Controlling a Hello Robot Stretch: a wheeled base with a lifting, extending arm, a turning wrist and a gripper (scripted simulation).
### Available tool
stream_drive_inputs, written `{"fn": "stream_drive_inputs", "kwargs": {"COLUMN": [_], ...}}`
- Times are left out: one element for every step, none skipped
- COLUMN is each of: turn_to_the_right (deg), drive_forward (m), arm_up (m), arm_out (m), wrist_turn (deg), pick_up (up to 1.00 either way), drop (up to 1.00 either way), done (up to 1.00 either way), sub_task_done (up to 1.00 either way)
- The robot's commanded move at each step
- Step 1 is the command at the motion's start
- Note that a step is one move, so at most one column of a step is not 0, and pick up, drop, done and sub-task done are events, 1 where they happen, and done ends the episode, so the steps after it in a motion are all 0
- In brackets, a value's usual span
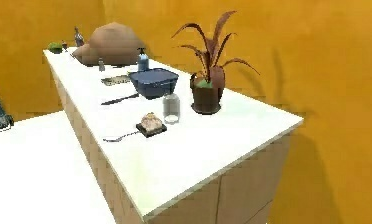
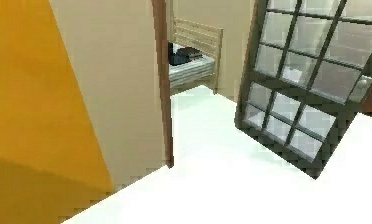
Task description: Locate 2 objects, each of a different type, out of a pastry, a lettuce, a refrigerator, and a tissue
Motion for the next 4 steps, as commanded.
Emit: {"fn": "stream_drive_inputs", "kwargs": {"turn_to_the_right": [-9.0,0.0,-45.0,-45.0], "drive_forward": [0.00,0.00,0.00,0.00], "arm_up": [0.00,0.00,0.00,0.00], "arm_out": [0.00,0.00,0.00,0.00], "wrist_turn": [0.0,0.0,0.0,0.0], "pick_up": [0.00,0.00,0.00,0.00], "drop": [0.00,0.00,0.00,0.00], "done": [0.00,0.00,0.00,0.00], "sub_task_done": [0.00,1.00,0.00,0.00]}}
